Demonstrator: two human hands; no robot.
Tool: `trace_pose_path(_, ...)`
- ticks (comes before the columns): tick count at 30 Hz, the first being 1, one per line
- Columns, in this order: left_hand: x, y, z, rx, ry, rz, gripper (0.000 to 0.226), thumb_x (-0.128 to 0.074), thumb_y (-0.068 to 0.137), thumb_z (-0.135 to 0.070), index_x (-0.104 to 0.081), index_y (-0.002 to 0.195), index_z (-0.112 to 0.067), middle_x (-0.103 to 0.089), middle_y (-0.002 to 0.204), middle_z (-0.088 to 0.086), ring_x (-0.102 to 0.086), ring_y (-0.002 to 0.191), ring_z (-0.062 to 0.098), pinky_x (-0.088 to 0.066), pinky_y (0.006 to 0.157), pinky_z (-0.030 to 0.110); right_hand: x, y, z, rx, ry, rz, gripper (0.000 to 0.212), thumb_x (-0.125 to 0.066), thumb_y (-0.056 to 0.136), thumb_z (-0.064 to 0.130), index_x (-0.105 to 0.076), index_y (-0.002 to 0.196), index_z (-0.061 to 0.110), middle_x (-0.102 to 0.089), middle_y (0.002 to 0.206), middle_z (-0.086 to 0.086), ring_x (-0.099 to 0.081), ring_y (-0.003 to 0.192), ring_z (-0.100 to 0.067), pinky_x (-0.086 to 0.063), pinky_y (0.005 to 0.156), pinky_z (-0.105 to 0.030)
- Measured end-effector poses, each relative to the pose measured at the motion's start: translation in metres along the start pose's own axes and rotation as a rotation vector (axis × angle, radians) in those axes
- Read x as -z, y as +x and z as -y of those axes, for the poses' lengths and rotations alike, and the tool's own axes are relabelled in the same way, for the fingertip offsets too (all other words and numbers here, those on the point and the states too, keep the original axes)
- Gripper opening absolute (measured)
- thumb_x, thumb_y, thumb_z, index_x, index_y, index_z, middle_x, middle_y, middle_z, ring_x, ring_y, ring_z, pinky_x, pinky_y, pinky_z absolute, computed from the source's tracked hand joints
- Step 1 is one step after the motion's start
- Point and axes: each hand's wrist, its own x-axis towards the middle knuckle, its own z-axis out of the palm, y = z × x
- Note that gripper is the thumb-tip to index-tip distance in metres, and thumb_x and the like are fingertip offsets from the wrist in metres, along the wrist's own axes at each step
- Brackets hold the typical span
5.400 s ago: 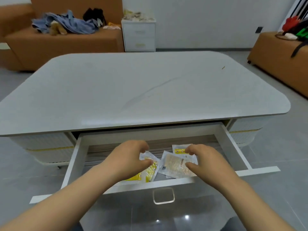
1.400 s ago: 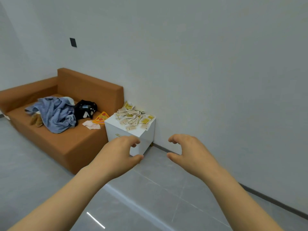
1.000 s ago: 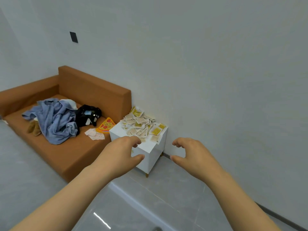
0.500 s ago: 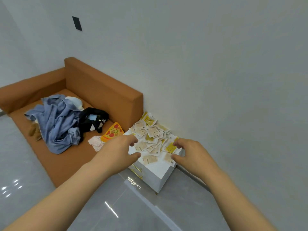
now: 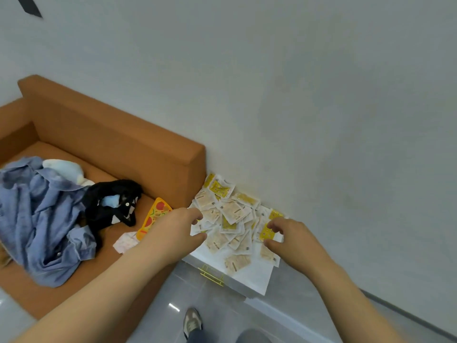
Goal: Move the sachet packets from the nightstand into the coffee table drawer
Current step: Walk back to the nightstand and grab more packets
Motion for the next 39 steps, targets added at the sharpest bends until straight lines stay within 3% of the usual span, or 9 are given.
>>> trace_pose_path(7,-0.001,0.083,0.036,-0.039,-0.021,0.117,0.045,-0.06,0.088,-0.038,-0.052,0.13,-0.022,-0.059,0.125,-0.007,-0.056,0.111,0.012,-0.045,0.088,0.025,-0.015,0.06,0.003,-0.157,0.019,0.068,0.041,-0.063,0.087,0.033,-0.056,0.125,0.02,-0.062,0.118,0.001,-0.059,0.106,-0.016,-0.049,0.089,-0.031)
trace_pose_path(15,-0.026,0.167,0.06,0.035,-0.017,0.152,0.041,-0.058,0.089,-0.038,-0.053,0.127,-0.022,-0.059,0.123,-0.007,-0.057,0.109,0.013,-0.047,0.085,0.025,-0.03,0.146,-0.023,-0.243,0.111,0.089,0.042,-0.062,0.088,0.036,-0.054,0.126,0.02,-0.06,0.12,0.0,-0.057,0.106,-0.015,-0.045,0.083,-0.026)
trace_pose_path(29,-0.092,0.297,0.11,0.009,0.035,0.287,0.05,-0.06,0.088,-0.038,-0.051,0.13,-0.012,-0.058,0.119,0.008,-0.056,0.107,0.023,-0.047,0.082,0.031,-0.087,0.258,-0.06,-0.455,0.133,0.151,0.05,-0.061,0.091,0.037,-0.049,0.134,0.014,-0.056,0.131,-0.009,-0.052,0.122,-0.023,-0.044,0.095,-0.031)
trace_pose_path(34,-0.112,0.353,0.116,-0.01,0.028,0.263,0.041,-0.065,0.084,-0.037,-0.05,0.106,-0.006,-0.053,0.105,0.013,-0.055,0.095,0.027,-0.038,0.067,0.029,-0.114,0.3,-0.078,-0.571,0.176,0.103,0.049,-0.06,0.091,0.04,-0.052,0.129,0.01,-0.057,0.127,-0.01,-0.056,0.114,-0.026,-0.046,0.086,-0.032)
trace_pose_path(36,-0.125,0.372,0.118,-0.019,0.048,0.256,0.045,-0.066,0.082,-0.04,-0.049,0.106,-0.005,-0.052,0.105,0.013,-0.054,0.094,0.029,-0.041,0.069,0.032,-0.129,0.314,-0.085,-0.618,0.098,0.098,0.048,-0.058,0.09,0.044,-0.053,0.123,0.009,-0.059,0.122,-0.01,-0.057,0.112,-0.026,-0.046,0.083,-0.032)
trace_pose_path(39,-0.146,0.398,0.121,-0.028,0.058,0.232,0.06,-0.069,0.079,-0.045,-0.047,0.119,-0.007,-0.049,0.118,0.014,-0.05,0.106,0.03,-0.046,0.087,0.038,-0.152,0.335,-0.095,-0.675,0.072,0.093,0.049,-0.056,0.09,0.049,-0.054,0.117,0.007,-0.061,0.116,-0.01,-0.058,0.107,-0.027,-0.044,0.075,-0.031)
